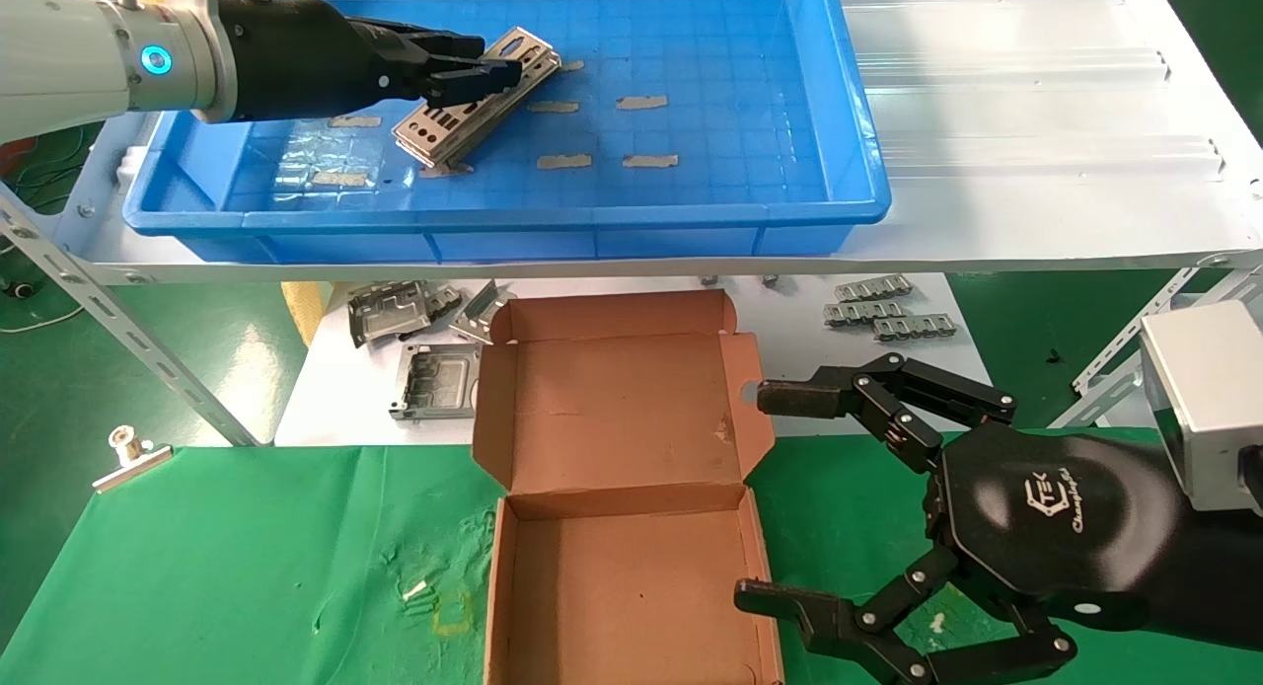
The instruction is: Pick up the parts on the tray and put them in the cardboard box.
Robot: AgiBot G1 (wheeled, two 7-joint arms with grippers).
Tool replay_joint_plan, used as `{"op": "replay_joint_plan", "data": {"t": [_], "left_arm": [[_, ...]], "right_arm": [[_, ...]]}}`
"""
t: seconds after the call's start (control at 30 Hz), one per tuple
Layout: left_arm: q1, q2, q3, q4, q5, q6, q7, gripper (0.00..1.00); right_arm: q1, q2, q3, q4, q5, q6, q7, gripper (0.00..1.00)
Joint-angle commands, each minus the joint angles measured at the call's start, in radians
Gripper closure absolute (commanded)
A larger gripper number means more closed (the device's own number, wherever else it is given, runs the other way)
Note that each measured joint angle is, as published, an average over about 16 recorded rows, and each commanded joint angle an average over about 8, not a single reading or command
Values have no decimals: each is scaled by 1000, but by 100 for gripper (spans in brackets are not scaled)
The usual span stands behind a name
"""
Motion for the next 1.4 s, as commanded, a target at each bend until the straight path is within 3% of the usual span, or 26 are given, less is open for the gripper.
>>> {"op": "replay_joint_plan", "data": {"t": [0.03, 0.43, 1.03, 1.2, 1.4], "left_arm": [[-1, -2, -2, 0, -2, 0, 0, 100], [-35, -44, -27, -24, -40, 111, 9, 100], [-5, -157, -45, -116, -83, 527, 61, 100], [66, -191, -26, -236, -125, 578, 44, 100], [209, -291, 42, -543, -262, 577, -56, 100]], "right_arm": [[0, 0, 0, 0, 0, 0, 0, 0], [0, 0, 0, 0, 0, 0, 0, 0], [0, 0, 0, 0, 0, 0, 0, 0], [0, 0, 0, 0, 0, 0, 0, 0], [0, 0, 0, 0, 0, 0, 0, 0]]}}
